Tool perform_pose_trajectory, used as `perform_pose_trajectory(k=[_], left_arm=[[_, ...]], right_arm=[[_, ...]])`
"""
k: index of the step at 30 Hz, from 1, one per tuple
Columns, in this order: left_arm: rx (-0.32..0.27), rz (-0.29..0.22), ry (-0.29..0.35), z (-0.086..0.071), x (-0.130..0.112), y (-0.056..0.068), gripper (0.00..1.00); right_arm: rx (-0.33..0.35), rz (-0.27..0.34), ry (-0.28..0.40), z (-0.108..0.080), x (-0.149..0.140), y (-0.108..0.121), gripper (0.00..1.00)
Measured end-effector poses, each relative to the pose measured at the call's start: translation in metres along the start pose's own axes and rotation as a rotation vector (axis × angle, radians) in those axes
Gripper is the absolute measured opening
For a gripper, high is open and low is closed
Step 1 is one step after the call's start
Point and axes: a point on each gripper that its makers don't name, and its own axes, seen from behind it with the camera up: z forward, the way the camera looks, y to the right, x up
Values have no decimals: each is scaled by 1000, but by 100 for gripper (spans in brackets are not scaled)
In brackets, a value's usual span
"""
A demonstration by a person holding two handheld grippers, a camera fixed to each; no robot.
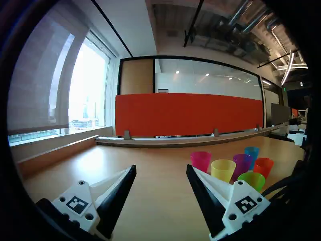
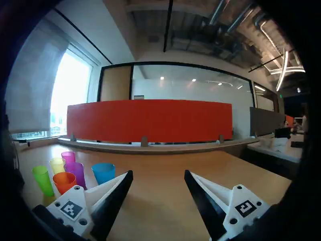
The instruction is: Pour water
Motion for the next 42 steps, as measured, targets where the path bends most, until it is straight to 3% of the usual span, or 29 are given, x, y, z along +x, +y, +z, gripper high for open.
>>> perform_pose_trajectory(k=[5, 11, 18, 26, 42], left_arm=[[-16, 19, 0, -1, 11, 4, 92], [-40, -4, 10, -1, 35, 10, 92], [-64, -28, 9, -2, 57, 12, 92], [-102, -3, -19, -1, 66, 18, 92], [-257, 43, -116, -7, 66, 51, 92]], right_arm=[[10, 0, 14, 0, 28, -5, 99], [16, -13, 13, -1, 52, -8, 99], [35, -19, -5, -4, 66, -12, 99], [75, -68, -37, -4, 72, -19, 99], [259, -121, -120, -2, 72, -52, 99]])
